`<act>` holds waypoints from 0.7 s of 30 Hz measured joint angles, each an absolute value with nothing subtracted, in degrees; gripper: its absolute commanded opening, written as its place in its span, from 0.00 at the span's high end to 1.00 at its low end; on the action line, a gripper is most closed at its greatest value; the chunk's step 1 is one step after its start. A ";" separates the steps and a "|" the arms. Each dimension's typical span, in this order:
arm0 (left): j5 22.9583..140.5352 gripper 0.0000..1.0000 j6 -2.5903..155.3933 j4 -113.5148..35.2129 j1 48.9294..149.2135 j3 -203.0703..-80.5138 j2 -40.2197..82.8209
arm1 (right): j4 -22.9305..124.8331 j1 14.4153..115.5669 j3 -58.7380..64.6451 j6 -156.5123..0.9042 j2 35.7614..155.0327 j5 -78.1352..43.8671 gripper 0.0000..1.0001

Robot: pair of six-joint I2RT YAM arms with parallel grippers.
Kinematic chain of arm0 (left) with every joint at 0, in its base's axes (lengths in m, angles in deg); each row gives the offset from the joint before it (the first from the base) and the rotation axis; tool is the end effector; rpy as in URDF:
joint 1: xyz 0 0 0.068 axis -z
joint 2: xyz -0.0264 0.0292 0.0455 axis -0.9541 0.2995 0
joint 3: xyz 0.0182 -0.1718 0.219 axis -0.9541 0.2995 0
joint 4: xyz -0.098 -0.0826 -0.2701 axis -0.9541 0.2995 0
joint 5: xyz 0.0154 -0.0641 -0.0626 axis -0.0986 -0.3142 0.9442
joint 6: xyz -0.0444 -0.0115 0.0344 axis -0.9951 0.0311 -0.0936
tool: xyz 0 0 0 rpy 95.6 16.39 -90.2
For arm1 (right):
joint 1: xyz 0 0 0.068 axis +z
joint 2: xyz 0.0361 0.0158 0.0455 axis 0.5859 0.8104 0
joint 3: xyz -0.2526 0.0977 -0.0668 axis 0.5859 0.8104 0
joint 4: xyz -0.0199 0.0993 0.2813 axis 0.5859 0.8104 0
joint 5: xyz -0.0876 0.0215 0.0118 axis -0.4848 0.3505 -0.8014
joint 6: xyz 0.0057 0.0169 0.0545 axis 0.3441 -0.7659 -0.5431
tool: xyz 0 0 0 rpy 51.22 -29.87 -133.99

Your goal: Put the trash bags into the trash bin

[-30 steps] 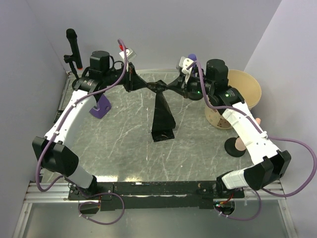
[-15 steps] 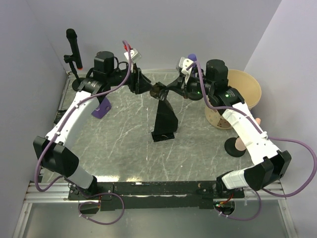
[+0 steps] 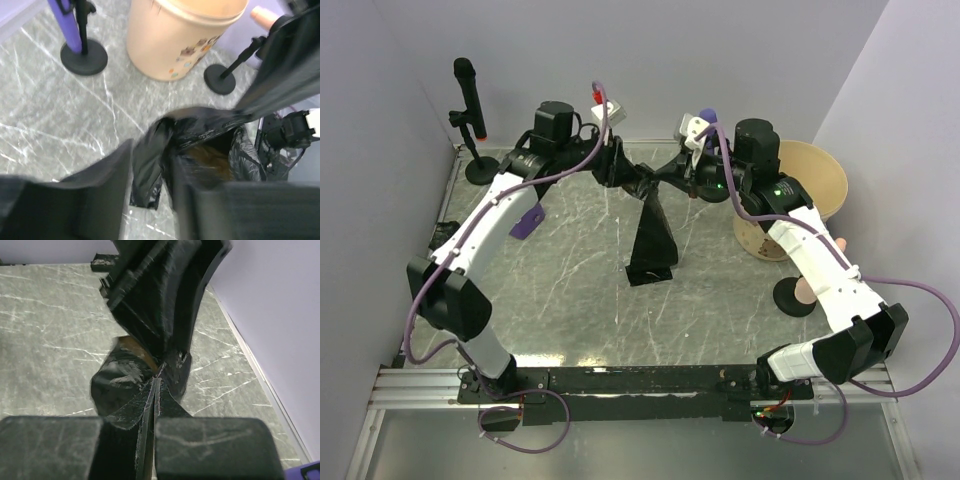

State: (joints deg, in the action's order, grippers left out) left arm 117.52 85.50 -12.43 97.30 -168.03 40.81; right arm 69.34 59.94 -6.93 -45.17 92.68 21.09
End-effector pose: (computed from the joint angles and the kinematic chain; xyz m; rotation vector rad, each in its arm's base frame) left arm 0.3696 -0.2013 0.4229 0.8844 1.7643 -1.0541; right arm 0.2991 0.1656 0.4523 -1.2228 1.2703 0.6847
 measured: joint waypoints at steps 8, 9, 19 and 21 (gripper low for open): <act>116.12 0.99 85.41 -9.30 97.30 -168.34 43.15 | 68.86 60.53 -6.84 -47.94 92.90 13.51 0.52; 115.53 0.99 85.39 -9.50 97.30 -168.34 43.10 | 68.38 60.66 -6.77 -49.93 93.01 11.41 0.46; 113.28 0.99 84.32 -11.51 97.30 -168.36 41.75 | 64.40 62.19 -7.02 -65.51 97.65 7.45 0.25; 113.23 0.99 84.06 -11.94 97.30 -168.36 41.22 | 63.98 63.04 -7.41 -67.13 98.89 7.50 0.25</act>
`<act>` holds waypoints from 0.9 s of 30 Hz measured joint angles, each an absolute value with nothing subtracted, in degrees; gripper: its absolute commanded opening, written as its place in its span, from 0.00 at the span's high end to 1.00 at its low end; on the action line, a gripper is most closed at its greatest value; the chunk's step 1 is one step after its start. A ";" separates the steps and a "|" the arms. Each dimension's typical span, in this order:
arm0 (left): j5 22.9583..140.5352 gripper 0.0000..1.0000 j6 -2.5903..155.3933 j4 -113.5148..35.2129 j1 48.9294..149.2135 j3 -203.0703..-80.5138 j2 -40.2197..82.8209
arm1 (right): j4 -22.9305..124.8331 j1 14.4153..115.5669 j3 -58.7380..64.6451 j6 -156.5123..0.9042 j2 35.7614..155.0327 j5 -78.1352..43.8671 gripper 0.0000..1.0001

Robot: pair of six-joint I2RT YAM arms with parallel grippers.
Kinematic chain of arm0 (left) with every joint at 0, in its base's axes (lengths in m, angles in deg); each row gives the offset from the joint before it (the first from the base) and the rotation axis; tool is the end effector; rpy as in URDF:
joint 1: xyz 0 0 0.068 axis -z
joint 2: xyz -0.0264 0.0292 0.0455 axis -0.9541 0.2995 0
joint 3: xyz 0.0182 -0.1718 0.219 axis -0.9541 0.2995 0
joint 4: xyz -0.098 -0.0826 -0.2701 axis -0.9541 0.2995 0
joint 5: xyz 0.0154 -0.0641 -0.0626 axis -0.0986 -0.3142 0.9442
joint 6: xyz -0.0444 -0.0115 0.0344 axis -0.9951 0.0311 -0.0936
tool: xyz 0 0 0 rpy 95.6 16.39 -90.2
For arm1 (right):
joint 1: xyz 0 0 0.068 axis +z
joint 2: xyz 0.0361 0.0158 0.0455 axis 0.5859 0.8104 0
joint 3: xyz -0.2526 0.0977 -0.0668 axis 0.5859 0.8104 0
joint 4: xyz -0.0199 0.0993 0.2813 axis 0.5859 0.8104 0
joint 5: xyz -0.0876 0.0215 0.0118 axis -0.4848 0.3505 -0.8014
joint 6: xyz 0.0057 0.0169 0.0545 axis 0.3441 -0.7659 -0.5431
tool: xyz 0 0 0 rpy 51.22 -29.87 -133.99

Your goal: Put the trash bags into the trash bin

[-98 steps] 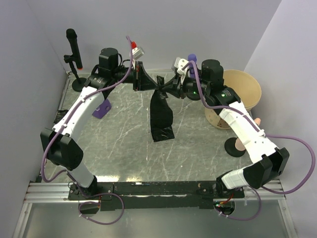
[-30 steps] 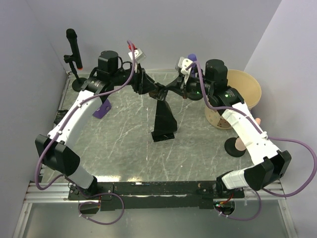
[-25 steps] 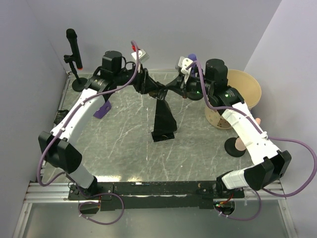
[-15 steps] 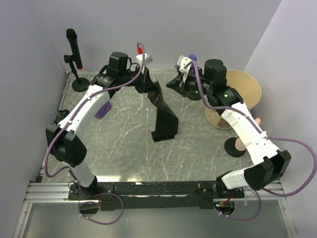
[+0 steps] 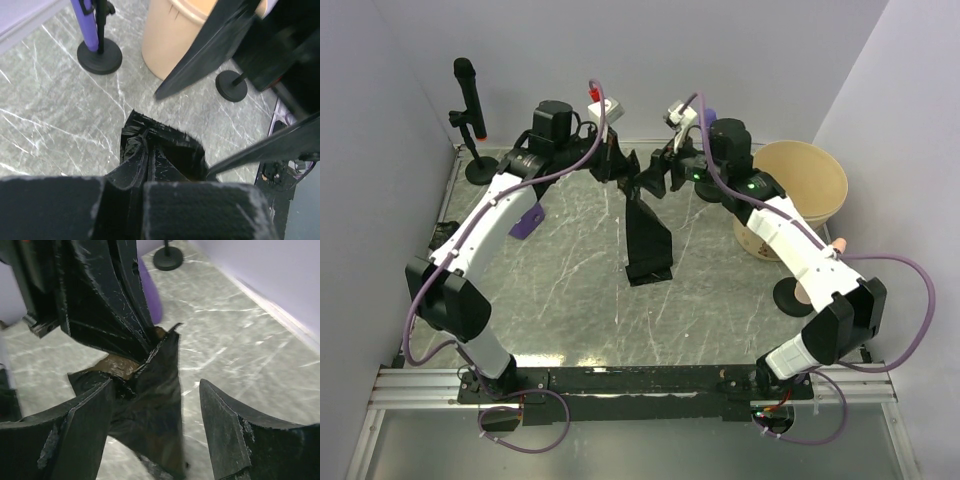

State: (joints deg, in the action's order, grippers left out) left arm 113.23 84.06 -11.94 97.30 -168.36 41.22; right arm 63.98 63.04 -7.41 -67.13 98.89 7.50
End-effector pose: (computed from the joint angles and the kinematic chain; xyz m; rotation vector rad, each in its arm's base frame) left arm 0.3737 -0.2008 0.4206 0.8146 1.8140 -1.0004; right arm 0.3312 0.1945 0.4268 -0.8725 1.5966 0.7909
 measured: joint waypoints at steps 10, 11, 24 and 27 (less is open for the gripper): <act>113.12 0.99 83.93 -12.45 97.30 -167.82 38.80 | 61.38 63.98 -9.62 -76.09 102.00 6.05 0.27; 113.01 0.99 84.10 -12.40 97.30 -167.49 38.54 | 61.05 63.96 -9.62 -76.88 102.00 6.38 0.27; 112.40 0.99 84.87 -12.25 97.30 -166.81 38.03 | 58.19 63.59 -11.17 -83.46 103.42 8.04 0.27; 112.01 0.99 85.39 -12.16 97.30 -166.81 37.97 | 57.62 63.00 -11.52 -84.99 103.88 8.63 0.32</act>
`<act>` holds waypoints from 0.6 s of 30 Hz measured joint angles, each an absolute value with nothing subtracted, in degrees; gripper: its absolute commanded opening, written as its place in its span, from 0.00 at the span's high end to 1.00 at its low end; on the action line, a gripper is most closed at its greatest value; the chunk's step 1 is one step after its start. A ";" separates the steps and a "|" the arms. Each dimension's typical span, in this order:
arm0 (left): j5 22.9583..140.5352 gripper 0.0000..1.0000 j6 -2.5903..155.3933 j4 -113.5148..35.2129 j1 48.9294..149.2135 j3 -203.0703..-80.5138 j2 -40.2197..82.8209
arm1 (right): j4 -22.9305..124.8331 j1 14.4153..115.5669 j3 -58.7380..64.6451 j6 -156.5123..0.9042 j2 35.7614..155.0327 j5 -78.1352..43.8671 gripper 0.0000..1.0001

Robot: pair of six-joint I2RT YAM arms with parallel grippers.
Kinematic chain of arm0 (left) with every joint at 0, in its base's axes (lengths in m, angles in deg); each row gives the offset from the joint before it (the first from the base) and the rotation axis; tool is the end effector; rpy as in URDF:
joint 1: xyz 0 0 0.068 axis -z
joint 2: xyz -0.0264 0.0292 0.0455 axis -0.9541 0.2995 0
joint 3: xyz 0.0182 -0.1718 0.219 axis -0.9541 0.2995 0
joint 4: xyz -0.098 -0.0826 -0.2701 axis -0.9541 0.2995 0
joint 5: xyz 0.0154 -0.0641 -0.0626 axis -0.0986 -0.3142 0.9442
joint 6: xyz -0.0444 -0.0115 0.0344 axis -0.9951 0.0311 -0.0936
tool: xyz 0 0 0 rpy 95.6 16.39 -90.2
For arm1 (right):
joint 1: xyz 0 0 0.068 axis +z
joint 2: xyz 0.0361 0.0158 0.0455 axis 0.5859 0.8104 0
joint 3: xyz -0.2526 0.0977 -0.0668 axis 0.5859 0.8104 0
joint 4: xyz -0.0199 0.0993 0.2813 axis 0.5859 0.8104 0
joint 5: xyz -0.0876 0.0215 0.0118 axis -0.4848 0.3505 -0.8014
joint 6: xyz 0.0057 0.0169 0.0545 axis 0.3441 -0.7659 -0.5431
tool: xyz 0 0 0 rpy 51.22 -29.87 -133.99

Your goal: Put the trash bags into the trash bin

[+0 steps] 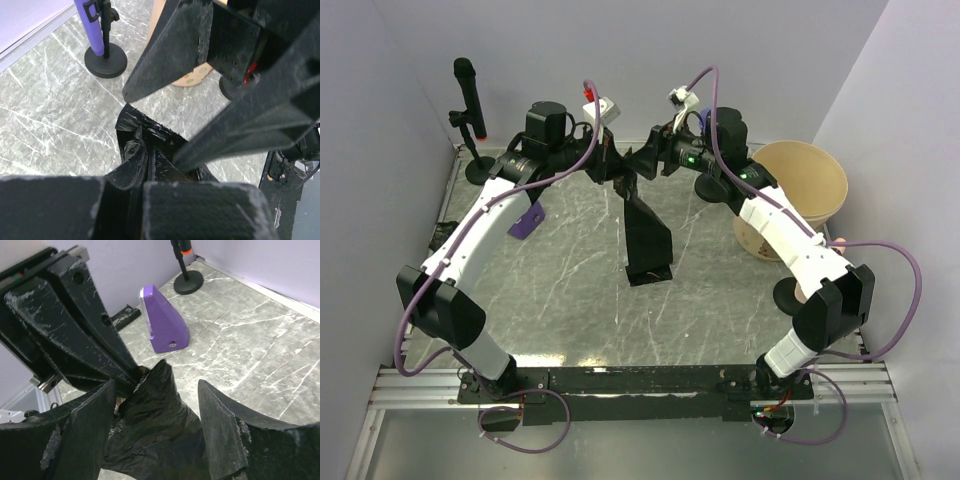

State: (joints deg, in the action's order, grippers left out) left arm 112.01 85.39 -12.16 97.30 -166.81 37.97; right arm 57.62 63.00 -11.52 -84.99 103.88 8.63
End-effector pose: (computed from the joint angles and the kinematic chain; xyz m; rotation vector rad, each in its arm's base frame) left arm 0.3595 -0.1935 0.4330 0.8219 1.7727 -0.9593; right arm 0.3540 0.2066 0.4339 -0.6510 1.6524 1.0180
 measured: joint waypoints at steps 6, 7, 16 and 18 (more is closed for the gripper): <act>110.17 0.99 85.52 -12.12 97.26 -166.81 37.88 | 58.39 62.82 -13.35 -84.64 105.32 8.04 0.46; 109.74 0.99 85.65 -11.97 97.24 -166.81 37.86 | 58.78 62.82 -13.35 -84.60 105.43 7.80 0.48; 107.62 0.99 86.16 -11.46 97.26 -166.81 36.42 | 61.12 63.00 -13.24 -80.86 105.69 5.84 0.41; 107.51 0.99 86.31 -11.27 97.26 -166.81 36.13 | 61.21 63.04 -13.22 -80.27 105.69 5.81 0.40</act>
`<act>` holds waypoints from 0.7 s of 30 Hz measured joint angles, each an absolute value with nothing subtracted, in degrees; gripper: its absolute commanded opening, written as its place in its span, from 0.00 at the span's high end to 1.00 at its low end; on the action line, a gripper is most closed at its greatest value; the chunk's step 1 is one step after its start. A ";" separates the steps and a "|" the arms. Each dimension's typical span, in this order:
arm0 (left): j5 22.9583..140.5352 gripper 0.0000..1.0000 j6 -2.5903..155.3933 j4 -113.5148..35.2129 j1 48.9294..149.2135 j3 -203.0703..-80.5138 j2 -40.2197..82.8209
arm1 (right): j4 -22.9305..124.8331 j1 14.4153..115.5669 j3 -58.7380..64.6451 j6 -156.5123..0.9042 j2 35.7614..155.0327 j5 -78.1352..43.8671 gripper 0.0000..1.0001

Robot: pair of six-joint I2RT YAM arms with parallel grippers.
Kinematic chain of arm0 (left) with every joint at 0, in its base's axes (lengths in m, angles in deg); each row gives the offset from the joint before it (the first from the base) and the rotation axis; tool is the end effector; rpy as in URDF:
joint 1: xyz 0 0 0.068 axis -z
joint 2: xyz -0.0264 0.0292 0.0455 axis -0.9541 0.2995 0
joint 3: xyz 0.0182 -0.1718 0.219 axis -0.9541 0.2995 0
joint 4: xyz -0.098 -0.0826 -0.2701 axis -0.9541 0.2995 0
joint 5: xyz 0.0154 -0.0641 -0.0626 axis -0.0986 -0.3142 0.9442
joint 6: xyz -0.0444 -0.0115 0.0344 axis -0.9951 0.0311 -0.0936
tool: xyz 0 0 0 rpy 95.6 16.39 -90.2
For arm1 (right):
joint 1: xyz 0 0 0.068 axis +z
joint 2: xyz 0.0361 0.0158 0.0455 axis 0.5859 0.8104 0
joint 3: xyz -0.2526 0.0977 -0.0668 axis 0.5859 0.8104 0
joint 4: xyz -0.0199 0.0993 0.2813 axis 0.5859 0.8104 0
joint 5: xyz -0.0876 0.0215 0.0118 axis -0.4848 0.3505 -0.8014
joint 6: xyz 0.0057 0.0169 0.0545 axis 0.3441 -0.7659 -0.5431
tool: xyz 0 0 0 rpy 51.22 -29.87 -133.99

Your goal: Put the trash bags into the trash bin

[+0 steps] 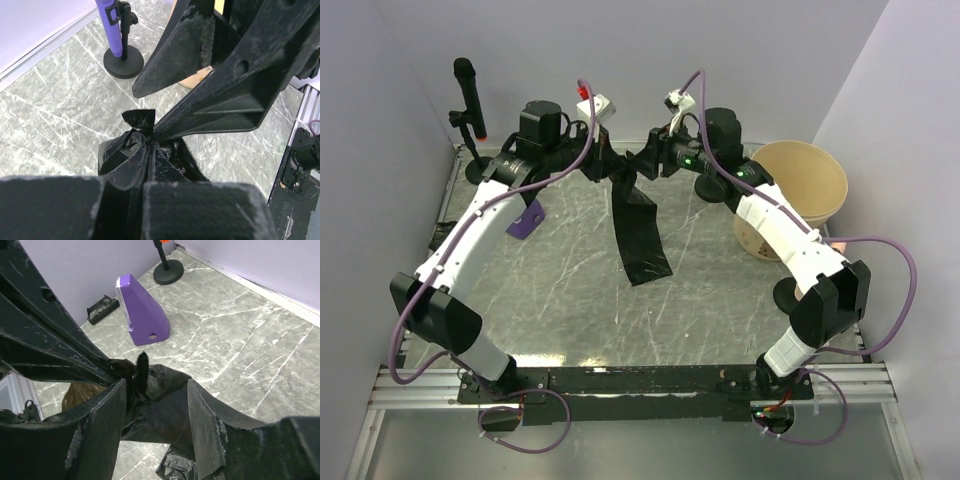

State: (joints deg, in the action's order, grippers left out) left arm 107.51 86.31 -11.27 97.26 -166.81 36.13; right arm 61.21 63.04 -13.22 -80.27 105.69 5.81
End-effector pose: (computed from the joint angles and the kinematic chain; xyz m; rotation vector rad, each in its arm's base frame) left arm 0.3524 -0.1871 0.4431 0.7830 1.7703 -0.8717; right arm 0.3623 0.2093 0.4262 -0.6752 1.6904 0.9233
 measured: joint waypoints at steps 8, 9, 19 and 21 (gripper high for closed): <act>106.11 0.99 86.79 -10.26 97.24 -166.81 34.82 | 61.91 64.90 -13.11 -77.84 105.69 3.58 0.53; 105.84 0.99 86.88 -10.26 97.24 -166.81 34.60 | 61.99 65.25 -13.09 -77.47 105.69 3.30 0.66; 102.00 0.99 91.42 -11.07 97.30 -165.41 31.74 | 57.54 64.64 -8.57 -78.63 105.58 9.70 1.00; 101.06 0.99 92.41 -11.25 97.30 -163.82 31.17 | 56.77 63.26 -7.71 -79.61 105.25 11.08 1.00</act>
